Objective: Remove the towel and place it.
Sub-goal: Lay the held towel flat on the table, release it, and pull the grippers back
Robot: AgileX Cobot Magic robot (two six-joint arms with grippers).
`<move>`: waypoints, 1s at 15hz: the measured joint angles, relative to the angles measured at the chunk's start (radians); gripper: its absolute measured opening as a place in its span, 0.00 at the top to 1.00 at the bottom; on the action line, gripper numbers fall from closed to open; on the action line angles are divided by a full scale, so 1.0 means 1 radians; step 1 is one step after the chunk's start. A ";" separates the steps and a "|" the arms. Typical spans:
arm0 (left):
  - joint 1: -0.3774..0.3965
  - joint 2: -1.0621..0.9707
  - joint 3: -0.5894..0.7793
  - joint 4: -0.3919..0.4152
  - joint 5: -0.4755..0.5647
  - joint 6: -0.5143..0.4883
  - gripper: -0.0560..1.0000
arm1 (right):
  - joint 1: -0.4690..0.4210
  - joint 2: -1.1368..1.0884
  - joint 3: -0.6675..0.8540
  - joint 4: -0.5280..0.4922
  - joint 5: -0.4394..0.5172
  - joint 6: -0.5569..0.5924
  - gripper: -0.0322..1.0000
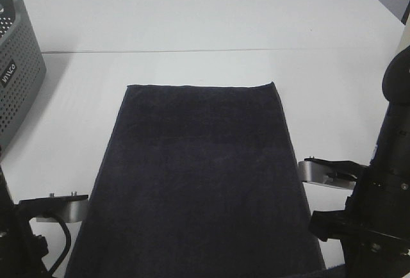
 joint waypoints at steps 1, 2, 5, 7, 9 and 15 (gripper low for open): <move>0.000 0.012 0.000 -0.006 -0.012 0.012 0.95 | 0.000 0.020 0.000 0.000 -0.014 -0.001 0.96; 0.000 0.033 0.000 -0.016 -0.030 0.024 0.95 | 0.000 0.056 0.000 0.004 -0.036 -0.014 0.96; 0.000 0.071 -0.007 -0.018 -0.038 0.027 0.95 | 0.000 0.101 0.000 0.029 -0.044 -0.043 0.96; 0.000 0.091 -0.023 -0.019 -0.038 0.027 0.95 | 0.000 0.127 0.002 0.039 -0.049 -0.052 0.96; 0.000 0.092 -0.030 -0.024 -0.038 0.027 0.95 | 0.000 0.129 0.002 0.044 -0.056 -0.052 0.96; 0.000 0.092 -0.030 -0.064 -0.037 0.027 0.83 | 0.000 0.129 0.002 0.057 -0.052 -0.052 0.92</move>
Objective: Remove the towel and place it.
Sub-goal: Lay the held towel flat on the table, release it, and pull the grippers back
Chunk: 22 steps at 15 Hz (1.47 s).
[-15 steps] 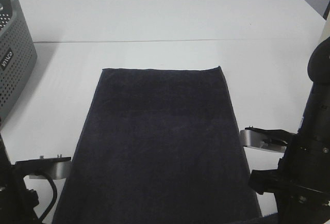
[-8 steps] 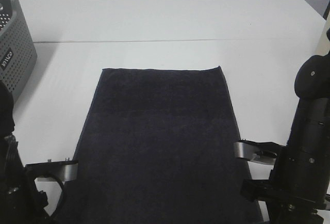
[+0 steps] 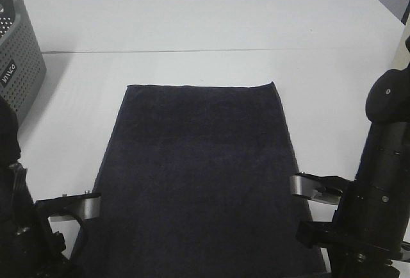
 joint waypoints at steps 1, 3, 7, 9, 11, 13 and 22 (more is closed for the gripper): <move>0.000 0.000 0.000 -0.006 0.000 0.000 0.77 | 0.000 0.000 0.000 0.008 0.000 0.000 0.88; 0.000 0.000 0.000 -0.034 0.000 -0.003 0.58 | 0.000 0.000 0.000 0.024 0.000 0.000 0.71; 0.000 0.000 0.000 -0.082 -0.003 -0.044 0.25 | 0.000 0.000 0.000 0.032 0.010 0.000 0.33; 0.000 0.000 0.000 -0.083 -0.002 -0.045 0.24 | 0.000 0.000 0.000 0.033 0.017 0.000 0.31; 0.000 0.000 0.000 -0.083 0.035 -0.027 0.24 | 0.000 -0.015 0.001 0.033 0.027 -0.019 0.29; 0.000 0.000 -0.020 -0.083 0.106 0.027 0.24 | 0.000 -0.072 -0.006 0.032 0.031 -0.025 0.29; 0.007 0.001 -0.522 0.270 0.118 -0.114 0.22 | -0.011 -0.351 -0.267 -0.007 -0.024 0.018 0.29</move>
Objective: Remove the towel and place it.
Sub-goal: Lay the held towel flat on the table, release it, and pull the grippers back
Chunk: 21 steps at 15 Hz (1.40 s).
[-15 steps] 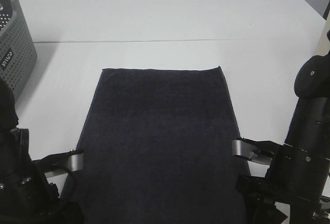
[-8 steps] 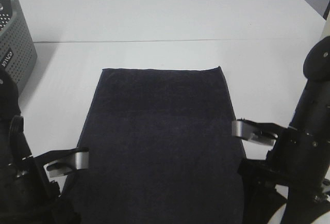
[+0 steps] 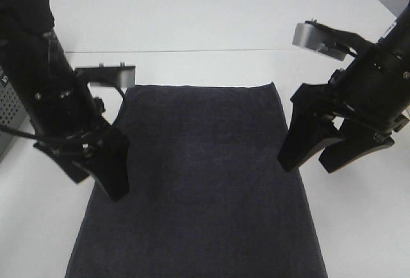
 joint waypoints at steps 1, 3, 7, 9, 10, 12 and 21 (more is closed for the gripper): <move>0.002 0.000 -0.067 0.088 -0.023 -0.044 0.20 | -0.037 0.009 -0.035 -0.001 -0.011 0.037 0.29; 0.028 0.008 -0.175 0.189 -0.037 -0.107 0.15 | -0.162 0.061 -0.149 0.020 -0.018 0.058 0.29; 0.168 0.075 -0.338 0.194 -0.041 -0.148 0.13 | -0.305 0.194 -0.388 0.052 0.059 0.061 0.22; 0.231 0.133 -0.407 0.177 -0.020 -0.150 0.13 | -0.305 0.270 -0.487 0.025 0.068 0.081 0.21; 0.258 0.168 -0.439 0.164 -0.005 -0.150 0.13 | -0.305 0.313 -0.546 0.022 0.077 0.083 0.21; 0.306 0.240 -0.495 0.108 0.011 -0.147 0.13 | -0.305 0.415 -0.657 0.006 0.122 0.061 0.21; 0.372 0.558 -0.709 -0.147 -0.043 -0.037 0.13 | -0.305 0.800 -0.998 -0.001 0.136 0.044 0.21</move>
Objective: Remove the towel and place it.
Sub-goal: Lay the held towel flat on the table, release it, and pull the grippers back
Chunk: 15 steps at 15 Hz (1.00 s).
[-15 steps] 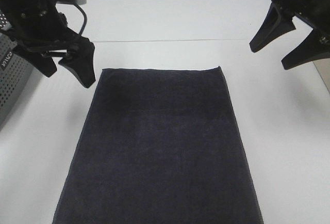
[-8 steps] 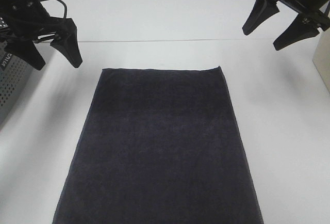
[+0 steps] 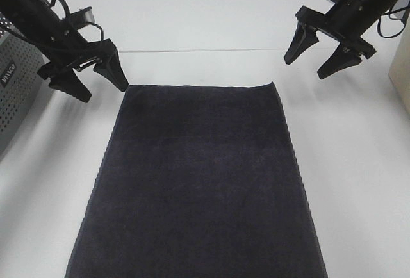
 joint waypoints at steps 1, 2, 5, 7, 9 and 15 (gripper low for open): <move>0.000 0.032 -0.006 -0.020 -0.083 0.006 0.13 | 0.000 0.073 -0.070 0.000 -0.001 -0.001 0.21; 0.000 0.043 -0.010 -0.028 -0.122 0.007 0.13 | 0.000 0.104 -0.092 0.000 -0.004 -0.001 0.21; 0.000 0.064 -0.010 -0.034 -0.178 0.007 0.13 | 0.000 0.146 -0.107 -0.006 -0.032 -0.001 0.21; 0.000 0.084 -0.010 -0.056 -0.205 0.007 0.13 | 0.000 0.177 -0.107 -0.015 -0.083 -0.001 0.21; 0.000 0.097 -0.019 -0.088 -0.214 0.007 0.13 | 0.000 0.200 -0.107 -0.014 -0.101 -0.001 0.21; -0.032 0.112 -0.027 -0.116 -0.220 0.015 0.14 | 0.029 0.205 -0.111 -0.018 -0.124 -0.002 0.21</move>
